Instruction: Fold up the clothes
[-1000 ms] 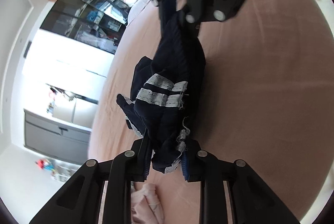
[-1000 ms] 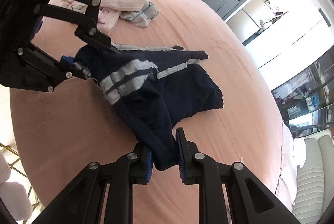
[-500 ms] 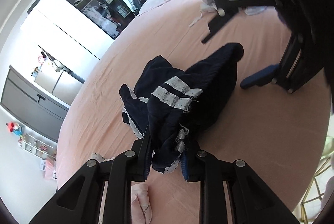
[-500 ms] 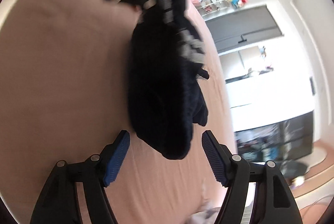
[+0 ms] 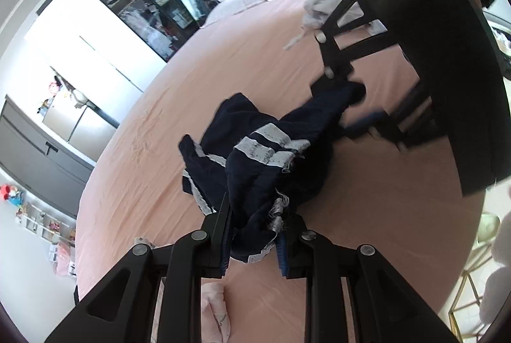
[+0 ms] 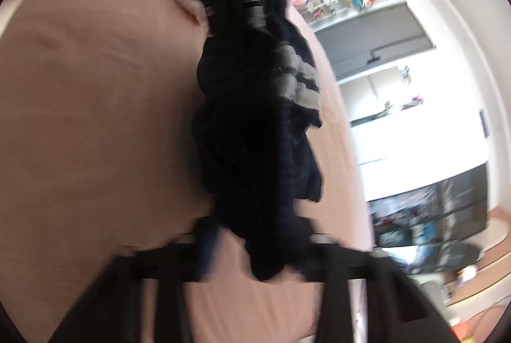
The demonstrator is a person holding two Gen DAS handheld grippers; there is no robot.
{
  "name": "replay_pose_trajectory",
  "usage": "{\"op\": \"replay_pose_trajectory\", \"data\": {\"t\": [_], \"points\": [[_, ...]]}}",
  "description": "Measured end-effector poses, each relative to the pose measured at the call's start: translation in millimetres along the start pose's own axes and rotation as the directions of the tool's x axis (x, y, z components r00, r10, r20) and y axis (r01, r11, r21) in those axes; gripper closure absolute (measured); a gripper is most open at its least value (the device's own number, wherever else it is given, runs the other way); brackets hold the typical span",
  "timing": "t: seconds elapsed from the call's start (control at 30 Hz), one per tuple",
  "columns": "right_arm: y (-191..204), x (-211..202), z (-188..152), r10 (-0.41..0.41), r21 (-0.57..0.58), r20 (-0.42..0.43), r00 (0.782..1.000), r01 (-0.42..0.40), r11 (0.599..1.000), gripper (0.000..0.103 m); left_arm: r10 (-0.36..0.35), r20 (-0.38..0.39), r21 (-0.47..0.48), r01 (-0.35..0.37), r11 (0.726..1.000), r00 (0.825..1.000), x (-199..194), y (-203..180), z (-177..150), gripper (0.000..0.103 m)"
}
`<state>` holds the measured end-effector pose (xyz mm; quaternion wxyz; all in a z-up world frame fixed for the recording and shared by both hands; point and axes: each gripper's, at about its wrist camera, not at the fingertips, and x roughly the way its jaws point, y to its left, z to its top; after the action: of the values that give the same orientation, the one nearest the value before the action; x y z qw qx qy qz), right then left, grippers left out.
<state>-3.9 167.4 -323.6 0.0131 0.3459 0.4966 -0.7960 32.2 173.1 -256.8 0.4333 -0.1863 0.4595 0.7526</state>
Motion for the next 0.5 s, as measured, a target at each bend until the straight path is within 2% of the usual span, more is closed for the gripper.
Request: {"op": "replay_pose_trajectory", "data": {"t": [0.07, 0.33, 0.5], "points": [[-1.3, -1.3, 0.4, 0.039, 0.022, -0.011, 0.999, -0.039, 0.999, 0.087, -0.015, -0.003, 0.005, 0.015, 1.000, 1.000, -0.2, -1.6, -1.3, 0.083], [1.2, -15.5, 7.4, 0.011, 0.015, -0.014, 1.000, -0.011, 1.000, 0.090, -0.007, -0.001, 0.025, 0.007, 1.000, 1.000, -4.9, -6.4, 0.4, 0.083], [1.1, -26.2, 7.0, 0.045, 0.014, -0.015, 0.999, -0.045, 0.999, 0.090, -0.038, -0.003, 0.017, 0.038, 0.999, 0.999, -12.2, -2.2, 2.5, 0.083]]}}
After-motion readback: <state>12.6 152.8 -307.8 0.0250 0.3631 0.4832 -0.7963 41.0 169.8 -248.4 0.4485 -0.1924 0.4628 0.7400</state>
